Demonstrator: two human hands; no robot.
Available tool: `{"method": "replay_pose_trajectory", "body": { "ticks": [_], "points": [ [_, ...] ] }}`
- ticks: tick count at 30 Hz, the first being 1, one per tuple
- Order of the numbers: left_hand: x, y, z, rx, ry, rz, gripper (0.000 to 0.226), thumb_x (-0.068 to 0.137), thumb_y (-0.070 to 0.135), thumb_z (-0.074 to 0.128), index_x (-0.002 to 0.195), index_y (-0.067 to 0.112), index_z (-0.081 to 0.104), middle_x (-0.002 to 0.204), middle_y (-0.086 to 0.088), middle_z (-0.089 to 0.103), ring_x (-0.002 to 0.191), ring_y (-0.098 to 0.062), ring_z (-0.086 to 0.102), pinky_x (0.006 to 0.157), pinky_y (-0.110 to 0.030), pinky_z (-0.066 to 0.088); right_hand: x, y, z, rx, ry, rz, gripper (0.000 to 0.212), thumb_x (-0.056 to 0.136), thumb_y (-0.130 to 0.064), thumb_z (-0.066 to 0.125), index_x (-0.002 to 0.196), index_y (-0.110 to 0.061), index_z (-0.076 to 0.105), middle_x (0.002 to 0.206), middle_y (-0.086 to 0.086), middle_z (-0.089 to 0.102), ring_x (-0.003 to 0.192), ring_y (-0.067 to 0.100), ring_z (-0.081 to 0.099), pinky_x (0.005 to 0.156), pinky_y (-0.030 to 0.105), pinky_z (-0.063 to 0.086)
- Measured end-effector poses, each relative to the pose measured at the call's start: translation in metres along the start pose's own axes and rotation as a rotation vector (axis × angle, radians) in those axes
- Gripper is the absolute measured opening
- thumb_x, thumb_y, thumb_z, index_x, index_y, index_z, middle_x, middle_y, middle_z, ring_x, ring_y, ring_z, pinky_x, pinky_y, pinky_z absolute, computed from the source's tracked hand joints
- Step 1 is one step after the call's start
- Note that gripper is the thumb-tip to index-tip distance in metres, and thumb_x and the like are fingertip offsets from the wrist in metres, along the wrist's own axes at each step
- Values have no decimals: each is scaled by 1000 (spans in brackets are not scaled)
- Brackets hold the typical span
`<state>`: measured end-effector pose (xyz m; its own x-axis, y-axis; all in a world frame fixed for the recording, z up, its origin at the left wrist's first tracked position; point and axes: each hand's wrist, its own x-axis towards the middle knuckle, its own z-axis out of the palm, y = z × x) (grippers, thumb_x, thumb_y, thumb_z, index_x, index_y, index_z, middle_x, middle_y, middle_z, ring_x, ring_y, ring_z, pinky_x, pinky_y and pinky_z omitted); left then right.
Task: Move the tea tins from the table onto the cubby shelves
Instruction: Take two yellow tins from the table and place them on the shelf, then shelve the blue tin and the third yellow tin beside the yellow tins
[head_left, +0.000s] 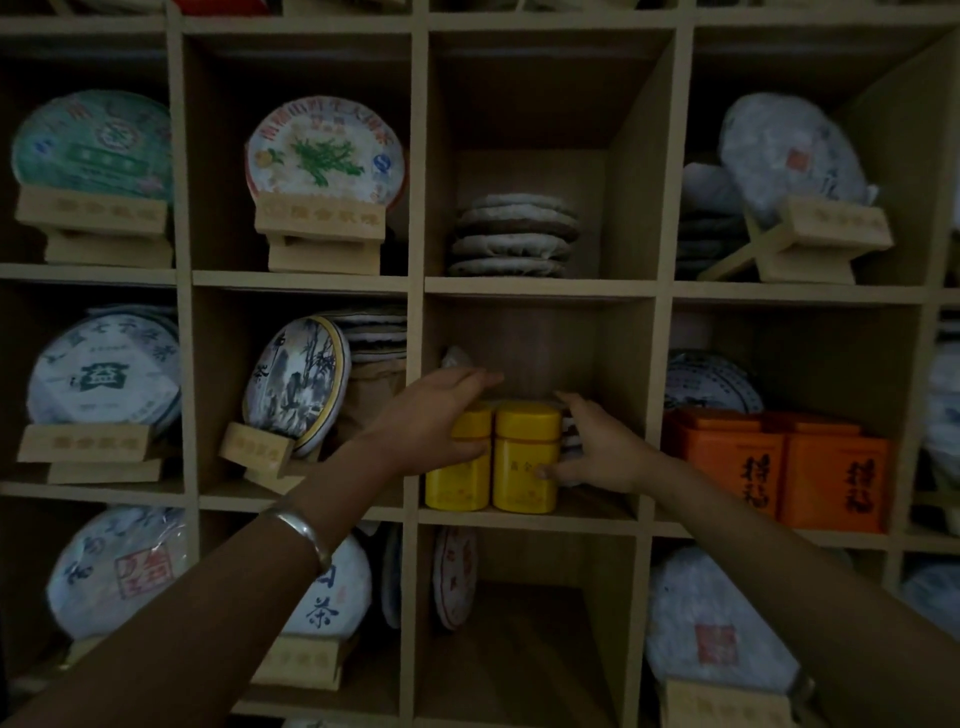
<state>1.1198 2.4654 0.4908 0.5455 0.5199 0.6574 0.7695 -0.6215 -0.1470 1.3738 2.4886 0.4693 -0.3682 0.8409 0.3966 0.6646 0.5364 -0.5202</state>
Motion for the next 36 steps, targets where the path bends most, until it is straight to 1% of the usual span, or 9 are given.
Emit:
{"method": "replay_pose_trajectory", "body": {
  "ticks": [2, 6, 7, 10, 13, 19, 23, 29, 36],
  "points": [
    [4, 11, -2, -32, 6, 9, 76, 81, 43, 70, 145, 27, 33, 143, -2, 48, 129, -18, 44, 96, -23, 34, -7, -3, -4, -49, -12, -21, 96, 71, -28, 84, 145, -22, 24, 136, 4, 36, 121, 18, 50, 100, 38, 50],
    [20, 38, 1, -96, -49, 61, 68, 83, 34, 69, 143, 20, 40, 138, -6, 52, 126, -20, 47, 100, -29, 40, -34, -5, -13, -178, 52, -74, 78, 77, -23, 79, 140, -13, 34, 120, -4, 38, 101, -9, 50, 77, -1, 42],
    [24, 45, 4, -113, -54, 85, 67, 83, 32, 69, 142, 18, 42, 137, -8, 53, 126, -22, 48, 101, -30, 41, -43, -7, -16, -234, 83, -94, 77, 78, -25, 78, 139, -11, 35, 121, 0, 40, 102, -10, 49, 79, 1, 41],
    [35, 75, 14, -183, -63, 169, 63, 82, 30, 67, 140, 18, 45, 135, -7, 55, 125, -24, 50, 100, -37, 42, -75, -11, -30, -377, 119, -82, 70, 79, -23, 76, 136, -4, 40, 127, 15, 51, 115, 22, 52, 97, 35, 44],
    [48, 113, 28, -232, -92, 275, 61, 81, 33, 67, 137, 21, 46, 129, -7, 56, 120, -24, 51, 97, -38, 45, -121, -11, -48, -472, 159, -16, 60, 80, -20, 75, 131, -4, 48, 127, 16, 57, 113, 27, 55, 95, 35, 44],
    [61, 226, 53, -444, -95, 518, 57, 80, 34, 67, 133, 19, 52, 131, -9, 56, 118, -28, 54, 96, -39, 46, -257, -27, -94, -712, 191, 410, 58, 80, -23, 74, 129, -2, 50, 127, 20, 56, 116, 34, 54, 94, 39, 43],
    [59, 339, 46, -640, -151, 760, 60, 74, 31, 67, 132, 22, 52, 132, -10, 56, 118, -27, 54, 94, -38, 47, -394, -65, -117, -765, 283, 802, 64, 82, -27, 73, 135, -8, 42, 132, 15, 53, 116, 27, 55, 87, 24, 42],
    [4, 532, -13, -764, -161, 1076, 60, 82, 40, 65, 137, 30, 42, 133, -3, 51, 119, -24, 51, 93, -41, 48, -592, -178, -119, -865, 425, 1300, 56, 80, -28, 73, 128, -10, 50, 124, 11, 59, 110, 26, 58, 92, 35, 47],
    [-123, 697, -121, -916, -123, 1422, 59, 82, 40, 65, 135, 28, 43, 128, -3, 54, 119, -23, 51, 94, -41, 48, -765, -339, -74, -918, 587, 1701, 59, 80, -34, 72, 131, -14, 47, 122, 8, 58, 106, 21, 56, 85, 25, 40]
  ]
}}
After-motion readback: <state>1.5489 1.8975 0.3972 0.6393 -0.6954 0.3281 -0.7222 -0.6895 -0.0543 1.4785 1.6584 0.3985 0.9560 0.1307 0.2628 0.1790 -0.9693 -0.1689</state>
